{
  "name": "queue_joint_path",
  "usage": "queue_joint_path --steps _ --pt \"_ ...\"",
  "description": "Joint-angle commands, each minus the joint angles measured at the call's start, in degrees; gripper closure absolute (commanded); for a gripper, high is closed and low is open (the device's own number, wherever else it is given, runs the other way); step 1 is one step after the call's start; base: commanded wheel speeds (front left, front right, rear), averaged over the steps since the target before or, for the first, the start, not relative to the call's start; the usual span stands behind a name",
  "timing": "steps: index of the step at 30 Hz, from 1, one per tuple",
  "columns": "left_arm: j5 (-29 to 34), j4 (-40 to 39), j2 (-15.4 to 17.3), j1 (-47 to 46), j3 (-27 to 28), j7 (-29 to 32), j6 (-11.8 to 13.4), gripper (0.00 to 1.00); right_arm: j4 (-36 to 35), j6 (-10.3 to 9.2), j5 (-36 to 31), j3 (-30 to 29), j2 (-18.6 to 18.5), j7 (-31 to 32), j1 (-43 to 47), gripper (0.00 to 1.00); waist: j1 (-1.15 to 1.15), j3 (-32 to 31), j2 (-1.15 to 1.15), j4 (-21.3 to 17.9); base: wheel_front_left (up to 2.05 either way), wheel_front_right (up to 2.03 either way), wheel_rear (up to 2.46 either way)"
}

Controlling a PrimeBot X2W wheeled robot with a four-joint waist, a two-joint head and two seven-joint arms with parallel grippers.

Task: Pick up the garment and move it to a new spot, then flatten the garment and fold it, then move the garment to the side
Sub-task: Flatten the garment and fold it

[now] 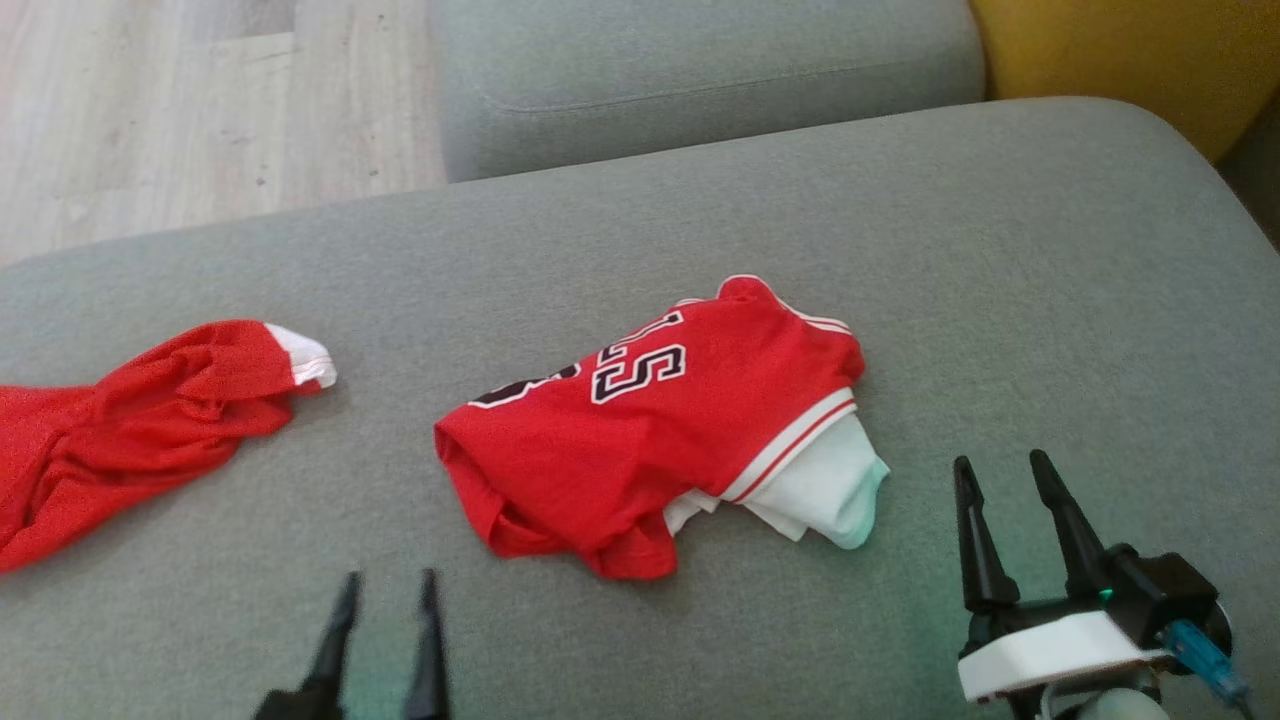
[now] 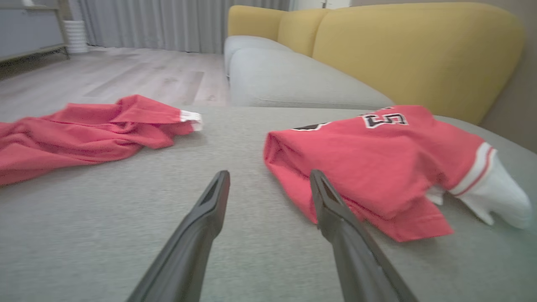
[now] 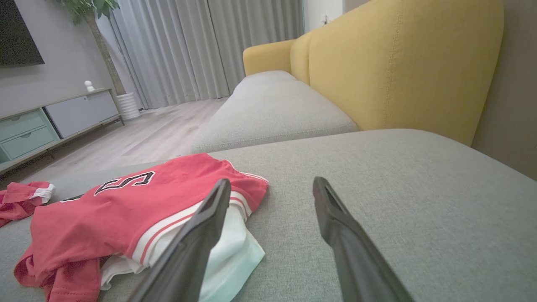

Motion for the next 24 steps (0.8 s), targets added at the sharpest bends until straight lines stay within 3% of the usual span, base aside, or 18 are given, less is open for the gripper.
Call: queue_joint_path --steps 1,4,8,15,24 --pt "-0.6 -1.7 -0.6 -3.2 0.3 -0.6 -0.8 0.00 -1.6 0.44 -0.3 1.7 -0.4 -0.6 -2.6 0.00 0.00 0.2 0.00 -0.5 0.00 0.00 0.00" --pt "-2.9 -0.5 -0.7 -4.1 -3.4 -0.6 -2.9 0.00 -1.6 0.44 -0.2 2.4 -0.6 -0.6 -3.1 0.00 0.00 0.6 0.00 -1.7 0.00 0.00 0.00" --pt "-7.3 2.9 -0.7 -6.4 -9.7 -0.5 -3.1 0.00 -1.7 0.44 -0.2 3.0 -0.8 -0.6 -4.0 0.00 0.00 1.6 0.00 -3.5 0.00 0.00 0.00" --pt "-13.1 11.0 -0.7 -13.1 -17.0 -0.2 -1.1 0.00 -2.0 0.44 0.0 4.0 -0.9 -0.6 -6.0 0.00 0.00 4.4 0.00 -6.2 0.00 0.00 0.00" --pt "-18.2 19.4 -0.7 -17.9 -20.9 -0.4 1.6 0.00 -1.9 0.44 0.2 4.4 -0.8 -0.6 -7.3 0.00 0.00 5.9 0.00 -9.0 0.00 0.00 0.00"
